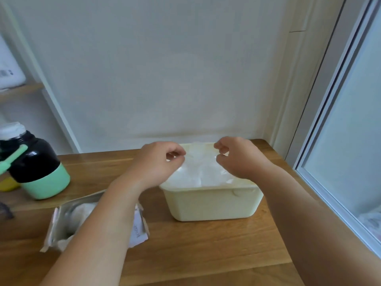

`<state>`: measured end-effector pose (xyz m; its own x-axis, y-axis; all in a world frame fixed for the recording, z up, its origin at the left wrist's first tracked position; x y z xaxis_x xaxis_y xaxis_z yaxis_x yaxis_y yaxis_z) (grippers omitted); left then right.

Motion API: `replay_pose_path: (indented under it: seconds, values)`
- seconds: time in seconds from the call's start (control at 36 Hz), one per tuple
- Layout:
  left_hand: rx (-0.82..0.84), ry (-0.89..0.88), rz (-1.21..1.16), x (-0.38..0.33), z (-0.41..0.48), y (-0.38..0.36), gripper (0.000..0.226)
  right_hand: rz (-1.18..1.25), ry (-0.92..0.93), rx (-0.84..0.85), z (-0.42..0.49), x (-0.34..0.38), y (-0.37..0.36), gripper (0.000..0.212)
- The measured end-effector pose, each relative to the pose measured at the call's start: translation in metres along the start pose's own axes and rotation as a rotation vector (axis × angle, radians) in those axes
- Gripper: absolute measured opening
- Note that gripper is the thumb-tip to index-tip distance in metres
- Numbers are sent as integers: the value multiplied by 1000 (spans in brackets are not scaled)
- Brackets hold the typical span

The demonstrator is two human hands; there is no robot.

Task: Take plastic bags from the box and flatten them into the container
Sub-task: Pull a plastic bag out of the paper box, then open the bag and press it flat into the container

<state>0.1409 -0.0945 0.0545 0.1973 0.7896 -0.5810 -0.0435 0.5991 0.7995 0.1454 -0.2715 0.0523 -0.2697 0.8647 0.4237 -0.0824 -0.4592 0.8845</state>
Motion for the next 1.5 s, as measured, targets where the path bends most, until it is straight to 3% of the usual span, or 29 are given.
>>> replay_pose_path:
  seconds: [0.14,0.28,0.42,0.56,0.67,0.81,0.94,1.08,1.22,1.31,1.39,1.5]
  values:
    - [-63,55,-34,25,-36,31,11,228,97,-185,-15,50,2,23]
    - [-52,192,36,71,-74,49,13,438,191,-145,-28,104,-38,11]
    - [1,300,240,102,-101,45,27,416,208,-2,-32,135,-93,20]
    - [-171,241,349,104,-110,62,28,410,196,70,-35,147,-119,32]
    - [-35,380,510,131,-116,58,27,350,205,72,-33,151,-130,34]
    - [133,370,683,128,-108,44,24,275,223,98,-31,151,-140,38]
    - [91,323,726,132,-101,36,30,263,239,81,-30,151,-141,38]
    - [-132,117,548,128,-105,40,44,290,240,65,-28,149,-143,37]
    - [-311,4,225,134,-113,48,31,305,224,63,-26,148,-145,36]
    - [-409,81,-123,137,-120,61,15,313,228,72,-26,149,-145,34]
    - [-417,215,-456,149,-118,66,20,304,231,93,-25,149,-144,33]
    - [-548,285,-672,154,-121,81,17,248,263,137,-23,153,-143,27]
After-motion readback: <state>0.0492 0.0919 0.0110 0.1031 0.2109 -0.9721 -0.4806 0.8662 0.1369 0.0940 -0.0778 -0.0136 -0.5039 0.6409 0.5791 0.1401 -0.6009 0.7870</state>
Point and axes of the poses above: each hand's wrist, its own z-axis towards the middle knuckle, its own y-axis out of the back of the hand, x = y × z, the point moved 9 cm from there along z, towards the middle knuckle, and after that the axes turned 6 degrees about y, right-handed, at the moved point
